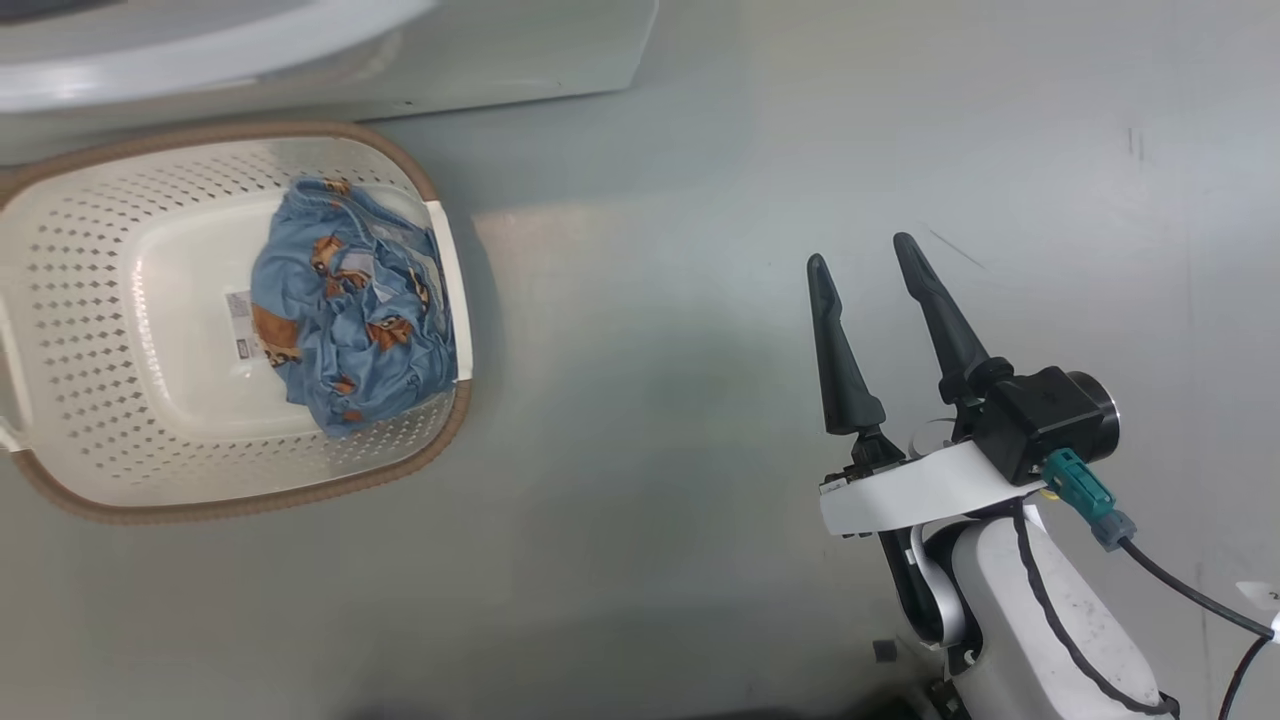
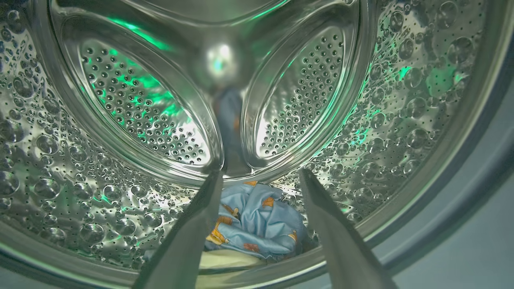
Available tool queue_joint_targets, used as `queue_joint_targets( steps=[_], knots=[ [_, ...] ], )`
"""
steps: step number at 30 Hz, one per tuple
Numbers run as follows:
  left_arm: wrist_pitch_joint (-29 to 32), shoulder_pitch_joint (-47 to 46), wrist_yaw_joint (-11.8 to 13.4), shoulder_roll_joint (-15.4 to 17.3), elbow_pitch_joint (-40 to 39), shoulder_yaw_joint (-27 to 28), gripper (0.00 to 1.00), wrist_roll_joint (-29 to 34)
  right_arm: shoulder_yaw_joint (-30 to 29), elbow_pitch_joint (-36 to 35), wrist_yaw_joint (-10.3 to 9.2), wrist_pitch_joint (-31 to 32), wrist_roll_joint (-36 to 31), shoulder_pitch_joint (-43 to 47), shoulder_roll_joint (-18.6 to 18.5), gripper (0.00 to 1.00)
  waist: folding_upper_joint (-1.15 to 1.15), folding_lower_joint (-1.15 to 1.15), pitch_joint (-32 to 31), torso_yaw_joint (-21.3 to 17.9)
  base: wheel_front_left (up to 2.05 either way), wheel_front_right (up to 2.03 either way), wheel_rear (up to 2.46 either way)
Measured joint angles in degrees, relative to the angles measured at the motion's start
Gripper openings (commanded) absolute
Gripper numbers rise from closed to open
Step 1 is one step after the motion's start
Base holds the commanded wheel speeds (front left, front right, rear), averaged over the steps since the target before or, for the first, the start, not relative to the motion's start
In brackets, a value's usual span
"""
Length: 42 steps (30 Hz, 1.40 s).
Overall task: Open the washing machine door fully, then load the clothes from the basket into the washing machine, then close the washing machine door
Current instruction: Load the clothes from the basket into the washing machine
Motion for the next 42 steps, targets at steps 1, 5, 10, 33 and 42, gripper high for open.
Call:
queue_joint_targets(
  steps=[1, 5, 10, 33, 42],
  knots=[
    [0.0, 0.77, 0.0, -0.25, -0.08, -0.05, 1.0, 0.0, -0.12, 0.13, 0.0, 0.0, -0.14, 0.0, -0.03, 1.0, 0.0, 0.0, -0.51, 0.2, 0.0, 0.0, 0.0],
    [0.0, 3.74, 0.0, -1.75, -0.2, 1.23, 1.0, -0.22, -0.86, 0.77, 0.0, 0.0, -0.24, 0.03, -0.08, 1.0, 0.0, 0.0, -2.61, 1.03, 0.0, 0.0, 0.0],
    [0.0, 7.4, 0.0, -2.78, -1.03, 2.58, 1.0, -0.33, -1.13, 1.19, 0.0, 0.0, -0.42, 0.11, -0.16, 1.0, 0.0, 0.0, -5.22, 2.07, 0.0, 0.0, 0.0],
    [0.01, 25.91, 0.0, -6.72, -7.23, 11.77, 1.0, 4.28, -3.0, 2.54, 0.0, 0.0, -0.2, 4.42, -0.19, 1.0, 0.0, 0.0, -16.29, 4.28, 0.0, 0.0, 0.0],
    [0.01, 33.18, 0.0, -9.16, -9.95, 14.6, 1.0, 7.34, -4.49, 2.97, 0.0, 0.0, 0.33, 7.39, -0.16, 1.0, 0.0, 0.0, -20.55, 4.53, 0.0, 0.0, 0.0]
  ],
)
